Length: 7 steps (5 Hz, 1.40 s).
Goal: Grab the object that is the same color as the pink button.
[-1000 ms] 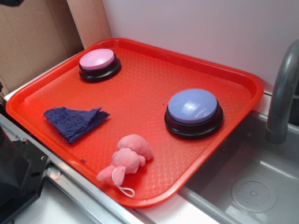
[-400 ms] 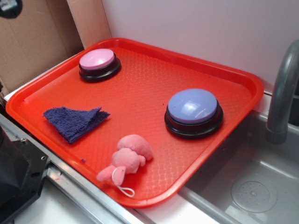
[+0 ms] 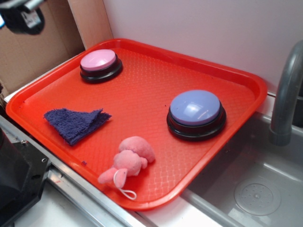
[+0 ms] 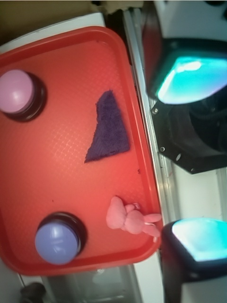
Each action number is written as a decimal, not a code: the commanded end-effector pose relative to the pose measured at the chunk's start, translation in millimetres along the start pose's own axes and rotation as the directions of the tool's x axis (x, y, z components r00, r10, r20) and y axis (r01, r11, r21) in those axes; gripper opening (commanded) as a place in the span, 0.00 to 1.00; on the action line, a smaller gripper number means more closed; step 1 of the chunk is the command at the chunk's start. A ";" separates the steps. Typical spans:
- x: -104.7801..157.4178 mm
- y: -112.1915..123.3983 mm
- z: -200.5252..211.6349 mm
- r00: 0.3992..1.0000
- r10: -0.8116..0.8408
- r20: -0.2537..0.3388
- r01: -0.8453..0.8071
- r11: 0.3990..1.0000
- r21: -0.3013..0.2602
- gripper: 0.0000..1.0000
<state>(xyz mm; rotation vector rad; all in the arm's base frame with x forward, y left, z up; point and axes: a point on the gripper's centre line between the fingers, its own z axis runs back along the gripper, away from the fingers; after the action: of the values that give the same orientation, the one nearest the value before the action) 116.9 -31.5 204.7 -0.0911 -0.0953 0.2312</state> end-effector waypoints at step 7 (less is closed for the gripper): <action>3.5 -93.5 -171.0 0.962 0.255 -0.096 -0.258 0.966 -0.022 1.00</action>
<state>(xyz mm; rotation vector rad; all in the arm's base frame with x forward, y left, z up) 150.8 -129.9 37.1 -0.1168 0.0306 0.4809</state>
